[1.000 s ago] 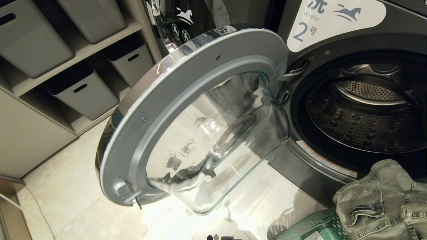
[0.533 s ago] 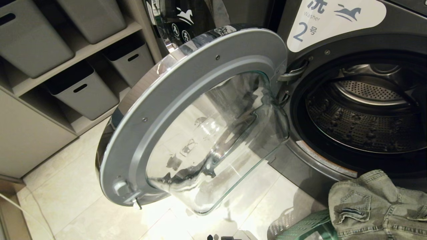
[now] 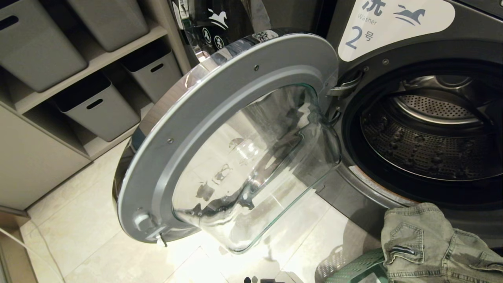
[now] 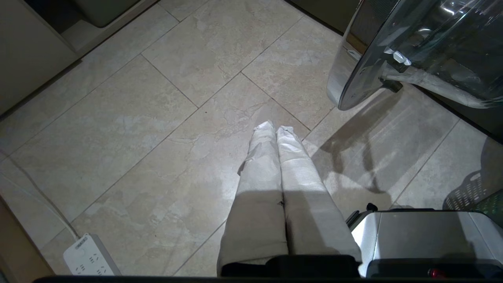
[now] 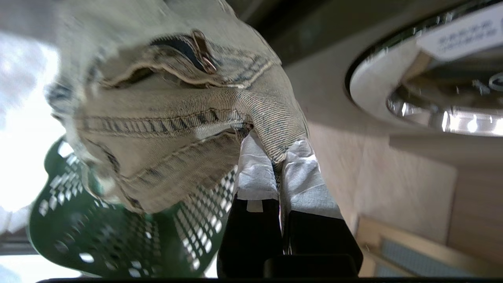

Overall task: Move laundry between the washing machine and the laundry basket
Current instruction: Pick a cloth and place it into the basket

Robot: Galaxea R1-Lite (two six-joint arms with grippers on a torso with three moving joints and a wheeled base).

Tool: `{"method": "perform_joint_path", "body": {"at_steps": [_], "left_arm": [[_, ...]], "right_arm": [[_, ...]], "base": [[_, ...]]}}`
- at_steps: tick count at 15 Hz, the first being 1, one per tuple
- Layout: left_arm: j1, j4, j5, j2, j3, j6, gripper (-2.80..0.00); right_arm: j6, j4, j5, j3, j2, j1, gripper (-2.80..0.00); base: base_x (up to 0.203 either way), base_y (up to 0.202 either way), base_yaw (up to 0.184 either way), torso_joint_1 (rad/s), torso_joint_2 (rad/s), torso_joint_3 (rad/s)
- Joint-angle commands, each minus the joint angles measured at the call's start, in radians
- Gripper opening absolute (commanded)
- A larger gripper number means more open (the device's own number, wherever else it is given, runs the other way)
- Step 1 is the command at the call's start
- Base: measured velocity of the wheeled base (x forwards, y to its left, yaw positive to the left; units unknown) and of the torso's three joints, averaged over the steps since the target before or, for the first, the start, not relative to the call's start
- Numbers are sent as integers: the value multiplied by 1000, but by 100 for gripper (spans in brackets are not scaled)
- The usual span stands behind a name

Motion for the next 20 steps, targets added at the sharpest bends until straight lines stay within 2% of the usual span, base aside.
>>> {"method": "perform_joint_path", "body": {"at_steps": [1,5,10,15,17,20], "left_arm": [[1,0,0,1,2,0,-280],[1,0,0,1,2,0,-280],[1,0,0,1,2,0,-280],[1,0,0,1,2,0,-280],[1,0,0,1,2,0,-280],[-1,0,0,1,2,0,-280]], "right_arm": [[2,-1,2,1,141,-25,-280],[43,0,14,1,346,-72,-280],[167,4,33,0,536,-117,-280],[246,-2,155,-27,811,-135,-280],[287,-4,195,-77,940,-152,-280],[308,-4,268,-186,1117,-207,-280]], "base": [[0,0,0,0,0,0],[0,0,0,0,0,0],[0,0,0,0,0,0],[0,0,0,0,0,0],[0,0,0,0,0,0],[0,0,0,0,0,0]]}}
